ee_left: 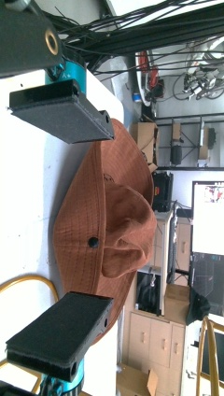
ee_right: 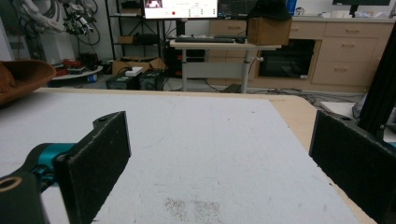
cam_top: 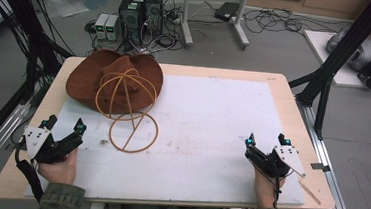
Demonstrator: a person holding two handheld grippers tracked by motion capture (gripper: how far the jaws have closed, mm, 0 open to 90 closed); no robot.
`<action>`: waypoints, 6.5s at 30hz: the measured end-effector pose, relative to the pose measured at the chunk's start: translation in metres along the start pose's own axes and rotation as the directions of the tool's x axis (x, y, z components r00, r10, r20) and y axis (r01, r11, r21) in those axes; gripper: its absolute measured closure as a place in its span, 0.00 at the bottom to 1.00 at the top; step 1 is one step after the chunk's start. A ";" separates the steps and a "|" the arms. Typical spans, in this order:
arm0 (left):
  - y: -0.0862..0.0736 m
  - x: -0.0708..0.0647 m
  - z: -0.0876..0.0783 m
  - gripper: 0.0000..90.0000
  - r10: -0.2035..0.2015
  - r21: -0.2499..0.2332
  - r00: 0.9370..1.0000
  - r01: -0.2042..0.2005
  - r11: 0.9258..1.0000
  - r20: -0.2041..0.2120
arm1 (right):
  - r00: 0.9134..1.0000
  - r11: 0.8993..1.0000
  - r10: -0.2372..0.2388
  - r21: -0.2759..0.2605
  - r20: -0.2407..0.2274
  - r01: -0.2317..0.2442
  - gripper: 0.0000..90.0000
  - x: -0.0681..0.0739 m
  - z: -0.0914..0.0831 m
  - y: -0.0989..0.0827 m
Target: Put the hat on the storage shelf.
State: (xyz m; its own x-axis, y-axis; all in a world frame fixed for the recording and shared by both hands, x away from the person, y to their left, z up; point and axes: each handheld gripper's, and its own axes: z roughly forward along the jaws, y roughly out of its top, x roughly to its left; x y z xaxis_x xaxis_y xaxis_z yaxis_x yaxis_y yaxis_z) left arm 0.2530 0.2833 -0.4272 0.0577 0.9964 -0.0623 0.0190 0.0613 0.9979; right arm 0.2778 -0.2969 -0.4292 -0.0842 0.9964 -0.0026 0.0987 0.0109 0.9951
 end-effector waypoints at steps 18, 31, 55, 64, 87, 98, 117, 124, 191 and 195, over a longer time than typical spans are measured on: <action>0.006 0.000 0.003 0.18 0.010 0.006 1.000 -0.010 1.000 0.010 | 1.000 1.000 0.008 0.000 0.004 -0.008 0.05 -0.002 -0.001 0.000; 0.024 0.010 0.042 0.18 -0.001 0.091 1.000 -0.002 0.996 0.031 | 1.000 0.999 0.030 0.014 -0.002 -0.030 0.05 -0.003 -0.001 -0.001; 0.038 -0.011 0.153 0.20 -0.030 0.334 0.994 -0.007 0.943 0.106 | 0.999 0.998 0.015 0.053 -0.036 -0.013 0.05 -0.004 0.004 -0.005; 0.017 -0.025 0.171 0.24 -0.048 0.402 0.995 0.007 0.916 0.091 | 0.998 0.998 0.012 0.067 -0.055 -0.009 0.05 -0.001 0.007 -0.006; 0.005 -0.032 0.198 0.66 -0.004 0.545 0.997 -0.041 0.837 0.080 | 0.997 0.998 0.001 0.070 -0.071 0.004 0.05 0.000 0.008 -0.008; 0.013 -0.032 0.189 0.97 0.020 0.476 0.998 -0.042 0.879 0.052 | 0.996 0.998 -0.007 0.068 -0.087 0.013 0.05 0.000 0.008 -0.009; 0.063 0.008 0.157 0.97 -0.060 0.178 0.998 0.059 0.982 -0.002 | 0.993 0.998 -0.015 0.067 -0.119 0.023 0.05 0.005 0.007 -0.009; 0.075 0.013 0.147 0.97 -0.069 0.078 0.997 0.072 0.994 -0.033 | 0.992 0.997 -0.025 0.063 -0.126 0.034 0.05 0.005 0.008 -0.009; 0.183 -0.018 0.073 0.97 0.063 -0.110 0.738 0.016 0.994 0.672 | 0.985 0.997 -0.042 0.058 -0.168 0.053 0.05 0.013 0.007 -0.010; 0.180 -0.015 0.070 0.97 0.068 -0.093 0.713 -0.004 0.996 0.698 | 0.984 0.997 -0.050 0.055 -0.171 0.060 0.05 0.014 0.006 -0.010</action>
State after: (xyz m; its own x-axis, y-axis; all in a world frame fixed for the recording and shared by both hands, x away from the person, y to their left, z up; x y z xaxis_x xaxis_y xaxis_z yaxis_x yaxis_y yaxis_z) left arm 0.3249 0.2755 -0.2478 0.7394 0.6732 0.0127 -0.0740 0.0626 0.9953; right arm 0.2820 -0.2825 -0.4397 -0.2570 0.9658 -0.0351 0.1482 0.0753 0.9861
